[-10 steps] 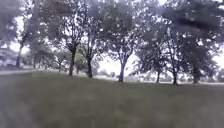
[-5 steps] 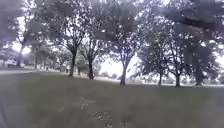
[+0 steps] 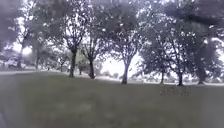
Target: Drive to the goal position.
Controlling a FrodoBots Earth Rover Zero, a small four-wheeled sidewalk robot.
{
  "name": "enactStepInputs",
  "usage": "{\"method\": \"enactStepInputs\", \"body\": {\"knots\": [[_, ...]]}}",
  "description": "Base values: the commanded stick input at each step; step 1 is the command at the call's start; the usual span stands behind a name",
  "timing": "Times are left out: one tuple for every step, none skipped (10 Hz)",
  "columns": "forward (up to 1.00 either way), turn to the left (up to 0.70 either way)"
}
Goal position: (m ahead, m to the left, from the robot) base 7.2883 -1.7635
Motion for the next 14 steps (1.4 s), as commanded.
{"method": "enactStepInputs", "body": {"knots": [[0.7, -0.14], [0.7, -0.14], [0.7, -0.14], [0.7, -0.14], [0.7, -0.14], [0.7, -0.14], [0.7, -0.14], [0.7, -0.14], [0.7, -0.14], [0.7, -0.1], [0.7, 0.0], [0.7, 0.0], [0.7, 0.0], [0.7, 0.0]]}}
